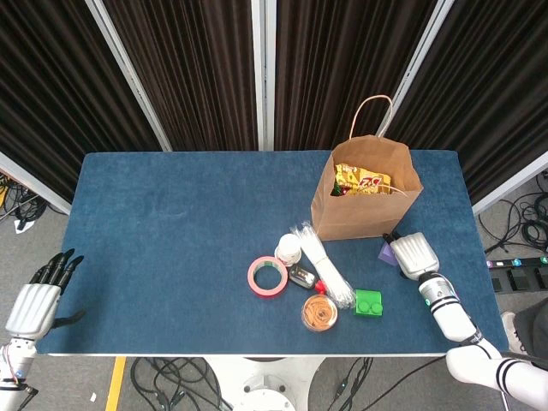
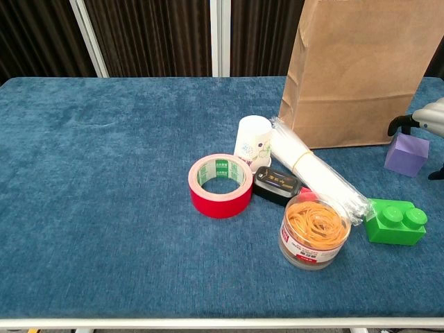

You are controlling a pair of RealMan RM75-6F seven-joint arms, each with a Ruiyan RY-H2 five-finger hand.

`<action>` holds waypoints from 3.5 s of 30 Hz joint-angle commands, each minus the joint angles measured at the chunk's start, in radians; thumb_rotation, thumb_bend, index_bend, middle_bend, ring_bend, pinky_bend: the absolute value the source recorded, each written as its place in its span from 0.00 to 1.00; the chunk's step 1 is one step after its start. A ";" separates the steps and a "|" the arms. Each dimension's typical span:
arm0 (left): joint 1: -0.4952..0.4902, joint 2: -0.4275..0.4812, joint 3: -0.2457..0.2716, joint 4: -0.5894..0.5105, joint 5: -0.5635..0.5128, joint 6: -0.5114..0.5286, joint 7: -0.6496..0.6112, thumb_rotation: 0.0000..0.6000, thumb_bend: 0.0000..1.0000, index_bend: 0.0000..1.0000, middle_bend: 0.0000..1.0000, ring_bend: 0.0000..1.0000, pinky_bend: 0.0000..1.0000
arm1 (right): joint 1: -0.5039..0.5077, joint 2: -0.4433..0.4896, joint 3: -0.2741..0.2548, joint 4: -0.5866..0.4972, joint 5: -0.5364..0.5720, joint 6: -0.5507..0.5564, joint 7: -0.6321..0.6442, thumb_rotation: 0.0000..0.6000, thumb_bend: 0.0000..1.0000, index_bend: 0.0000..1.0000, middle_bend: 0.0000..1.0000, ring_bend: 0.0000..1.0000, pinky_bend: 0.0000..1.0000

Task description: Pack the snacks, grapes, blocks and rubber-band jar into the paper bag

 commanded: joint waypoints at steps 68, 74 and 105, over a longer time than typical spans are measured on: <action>-0.007 0.022 -0.016 -0.036 0.002 0.018 -0.002 1.00 0.11 0.12 0.12 0.02 0.21 | 0.237 -0.013 0.394 -0.493 -0.296 0.500 -0.393 1.00 0.00 0.58 0.51 0.85 0.88; -0.007 0.023 -0.015 -0.039 0.002 0.016 0.000 1.00 0.11 0.12 0.12 0.02 0.21 | 0.224 0.005 0.425 -0.411 -0.267 0.541 -0.436 1.00 0.01 0.58 0.51 0.85 0.88; -0.001 0.021 -0.005 -0.038 -0.004 0.004 0.001 1.00 0.11 0.12 0.12 0.02 0.21 | 0.199 0.043 0.439 -0.263 0.112 0.431 -0.359 1.00 0.00 0.48 0.44 0.85 0.88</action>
